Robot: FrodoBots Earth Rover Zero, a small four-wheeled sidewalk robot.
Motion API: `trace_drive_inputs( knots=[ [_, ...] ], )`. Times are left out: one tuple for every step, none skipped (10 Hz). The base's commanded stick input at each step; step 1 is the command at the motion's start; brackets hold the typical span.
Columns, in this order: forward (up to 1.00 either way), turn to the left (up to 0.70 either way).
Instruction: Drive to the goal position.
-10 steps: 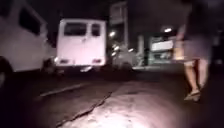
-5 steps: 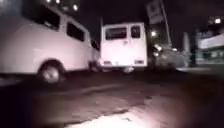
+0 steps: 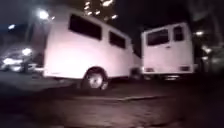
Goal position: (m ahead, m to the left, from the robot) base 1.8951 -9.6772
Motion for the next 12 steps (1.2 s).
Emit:
trace_drive_inputs(
  knots=[
    [1.00,-0.40],
    [1.00,-0.40],
    [1.00,-0.40],
    [1.00,-0.40],
    [1.00,-0.40],
    [1.00,-0.40],
    [0.99,-0.40],
    [0.91,-0.36],
    [0.81,-0.32],
    [0.78,-0.31],
    [0.78,-0.31],
    [0.83,-0.33]
  ],
)
